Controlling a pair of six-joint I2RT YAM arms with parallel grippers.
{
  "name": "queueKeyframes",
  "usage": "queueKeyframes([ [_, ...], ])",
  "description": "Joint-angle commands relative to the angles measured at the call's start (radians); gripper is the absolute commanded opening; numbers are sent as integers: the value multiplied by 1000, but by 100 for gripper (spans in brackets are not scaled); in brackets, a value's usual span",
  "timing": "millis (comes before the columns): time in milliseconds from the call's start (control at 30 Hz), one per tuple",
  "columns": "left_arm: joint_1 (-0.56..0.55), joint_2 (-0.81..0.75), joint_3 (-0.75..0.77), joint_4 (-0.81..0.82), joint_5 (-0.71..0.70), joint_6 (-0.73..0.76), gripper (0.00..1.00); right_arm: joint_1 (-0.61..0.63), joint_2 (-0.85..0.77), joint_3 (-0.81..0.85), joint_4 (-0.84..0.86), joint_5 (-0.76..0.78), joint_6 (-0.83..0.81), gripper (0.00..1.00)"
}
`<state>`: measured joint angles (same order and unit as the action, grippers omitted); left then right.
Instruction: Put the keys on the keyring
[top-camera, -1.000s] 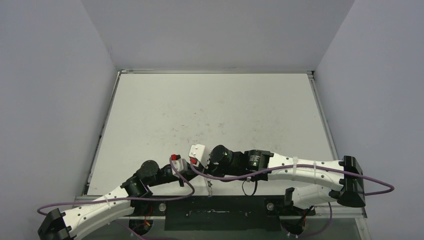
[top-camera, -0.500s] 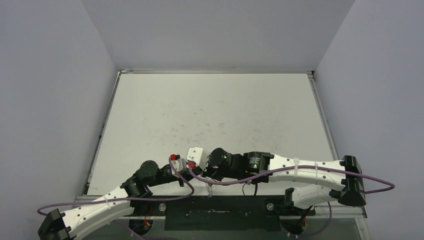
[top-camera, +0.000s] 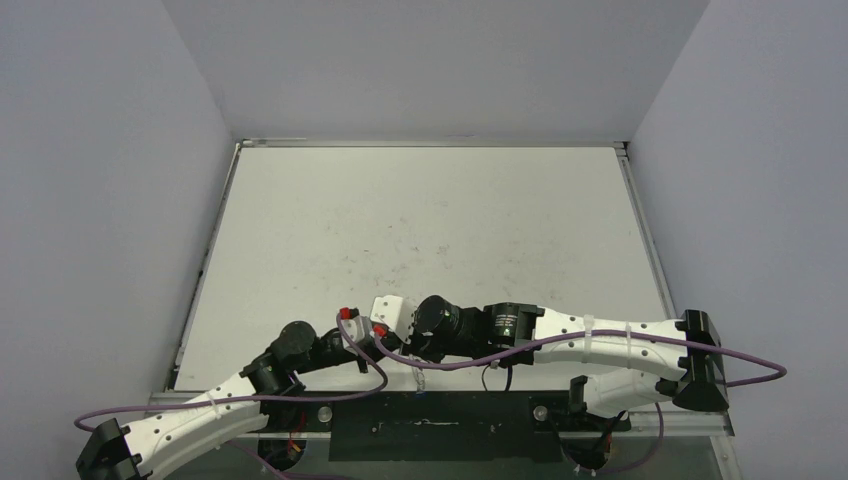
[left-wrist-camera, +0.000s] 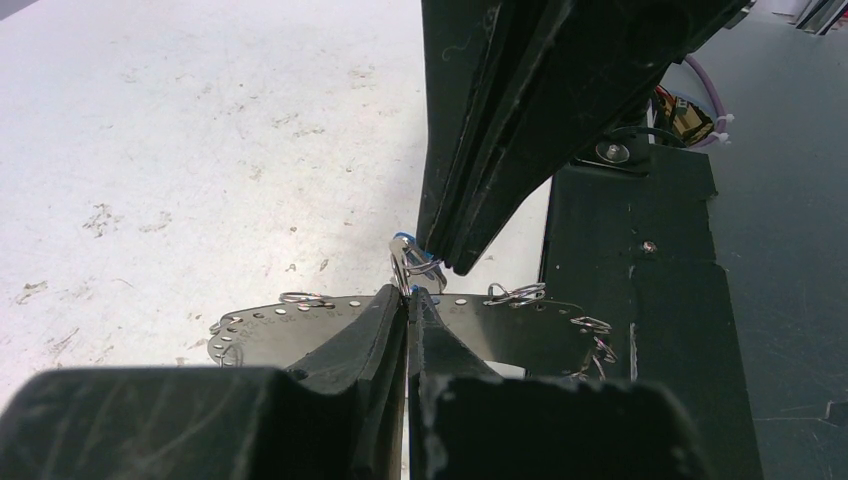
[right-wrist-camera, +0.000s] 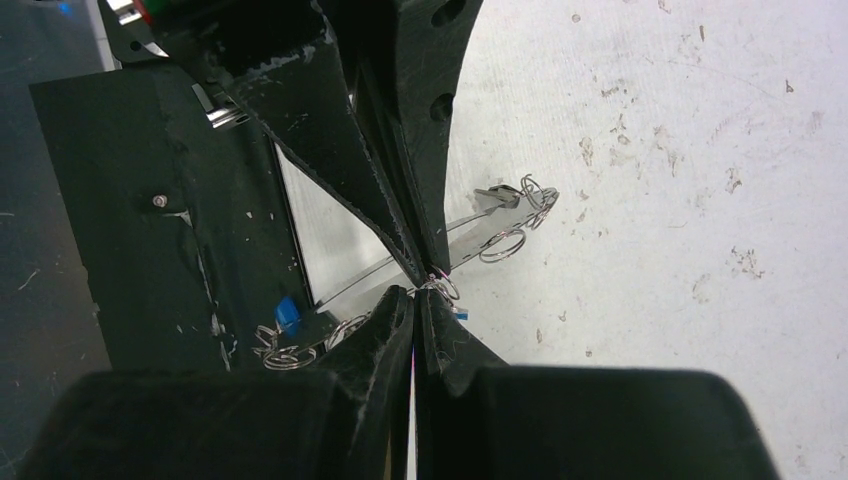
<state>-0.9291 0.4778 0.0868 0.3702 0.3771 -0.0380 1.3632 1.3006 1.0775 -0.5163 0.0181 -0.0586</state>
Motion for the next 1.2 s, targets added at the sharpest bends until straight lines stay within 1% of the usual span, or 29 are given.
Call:
queueKeyframes([
  [0,-4,-21,2,74,-9,-7,0,10,-16,45,44,5,29,0],
  [233,-4,-27,-1,76,-10,-8,0,-1,-61,10,37,128,59,0],
  [300,-4,-27,-2,77,-9,-10,0,-6,-64,1,36,152,91,0],
  [667,-4,-34,-4,76,-7,-10,0,-27,-62,-27,54,147,113,0],
  [700,-4,-35,-5,75,-7,-11,0,-32,-65,-34,60,146,115,5],
  [767,-4,-36,-5,76,-7,-11,0,-46,-79,-48,72,133,118,21],
  [833,-4,-37,-6,75,-7,-11,0,-71,-109,-71,108,97,130,32],
  [967,-4,-44,-6,70,-6,-11,0,-188,-185,-147,218,-92,169,60],
  [1000,-4,-46,-7,68,-6,-11,0,-207,-205,-161,240,-126,169,64],
  [1100,-4,-56,-7,61,-6,-11,0,-221,-256,-189,277,-145,135,70],
  [1167,-4,-63,-8,56,-6,-11,0,-222,-286,-219,309,-136,101,70],
])
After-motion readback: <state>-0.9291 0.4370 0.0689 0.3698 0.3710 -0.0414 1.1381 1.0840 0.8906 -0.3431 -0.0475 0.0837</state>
